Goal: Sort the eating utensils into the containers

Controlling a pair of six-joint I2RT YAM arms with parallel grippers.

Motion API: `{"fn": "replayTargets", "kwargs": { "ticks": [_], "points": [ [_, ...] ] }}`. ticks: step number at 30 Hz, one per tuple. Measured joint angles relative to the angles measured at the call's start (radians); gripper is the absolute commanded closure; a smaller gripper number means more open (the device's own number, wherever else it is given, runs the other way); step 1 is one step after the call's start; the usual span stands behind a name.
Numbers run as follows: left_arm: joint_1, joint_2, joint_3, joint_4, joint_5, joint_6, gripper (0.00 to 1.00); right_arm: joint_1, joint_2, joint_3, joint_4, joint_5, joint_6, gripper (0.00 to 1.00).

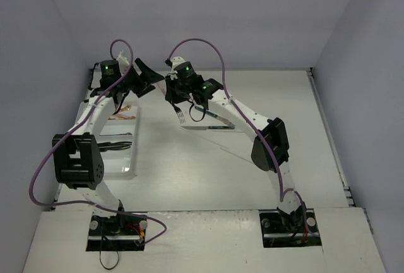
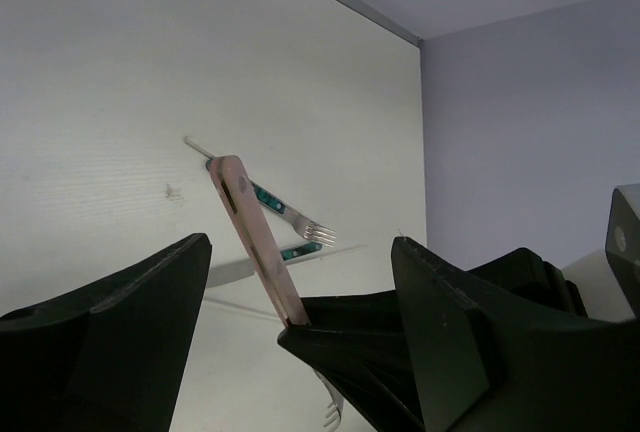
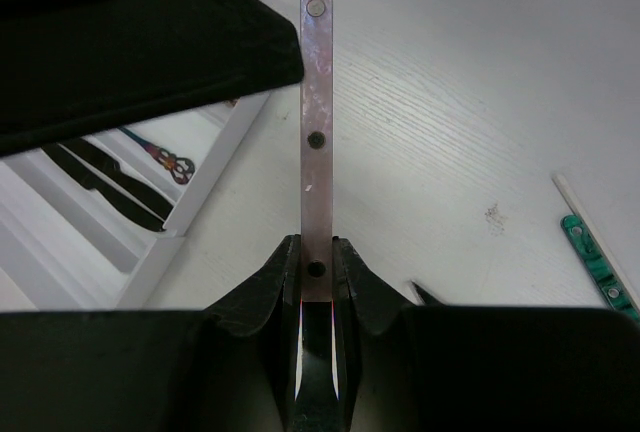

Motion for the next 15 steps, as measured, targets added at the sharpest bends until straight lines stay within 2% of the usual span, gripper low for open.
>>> {"fn": "replayTargets", "kwargs": {
  "ticks": [8, 15],
  "points": [
    [-0.035, 0.011, -0.038, 0.043, 0.018, -0.071, 0.48, 0.008, -0.001, 0.000, 0.003, -0.005, 0.000, 1.00],
    [-0.035, 0.011, -0.062, 0.068, 0.021, -0.101, 0.81, 0.012, -0.012, -0.002, 0.012, -0.005, 0.000, 1.00]
  ]
}}
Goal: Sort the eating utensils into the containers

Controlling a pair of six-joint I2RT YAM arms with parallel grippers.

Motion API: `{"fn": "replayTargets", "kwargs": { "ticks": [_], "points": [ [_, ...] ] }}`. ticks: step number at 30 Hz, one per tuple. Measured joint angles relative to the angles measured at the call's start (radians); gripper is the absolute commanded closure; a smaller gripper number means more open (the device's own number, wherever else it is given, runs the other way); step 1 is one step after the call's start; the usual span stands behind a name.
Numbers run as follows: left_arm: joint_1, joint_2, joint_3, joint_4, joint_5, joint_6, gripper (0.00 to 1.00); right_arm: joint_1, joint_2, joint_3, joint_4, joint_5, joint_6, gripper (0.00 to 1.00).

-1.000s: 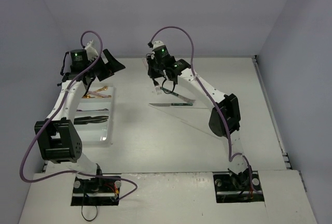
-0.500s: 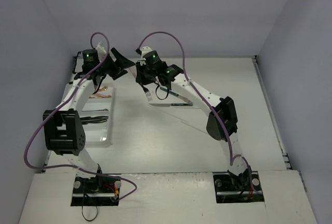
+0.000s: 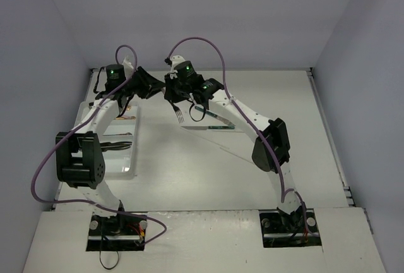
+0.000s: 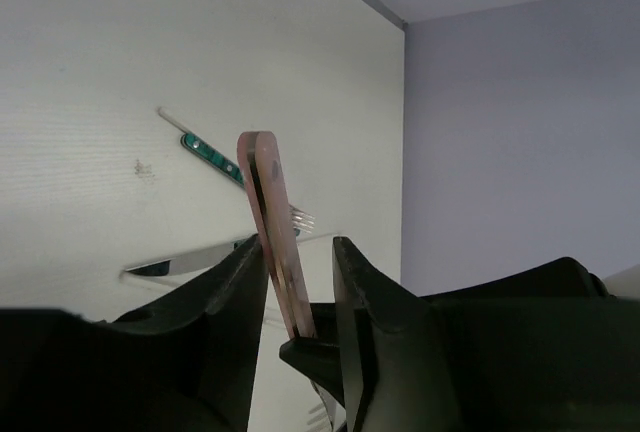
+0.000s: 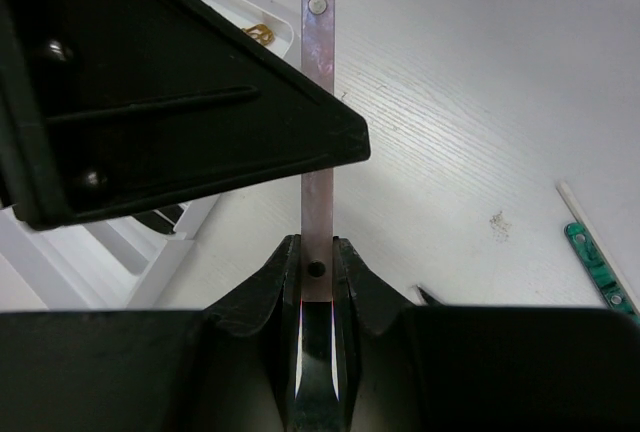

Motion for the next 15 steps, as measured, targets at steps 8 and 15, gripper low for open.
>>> {"fn": "replayTargets", "kwargs": {
  "ticks": [8, 15],
  "points": [
    [0.001, -0.001, -0.025, 0.039, 0.018, -0.028, 1.00, 0.001, -0.019, -0.027, 0.018, -0.001, 0.001, 0.70],
    [0.042, -0.008, -0.040, 0.033, 0.091, 0.035, 1.00, 0.004, -0.048, -0.054, 0.032, -0.028, 0.002, 0.09]
  ]
}}
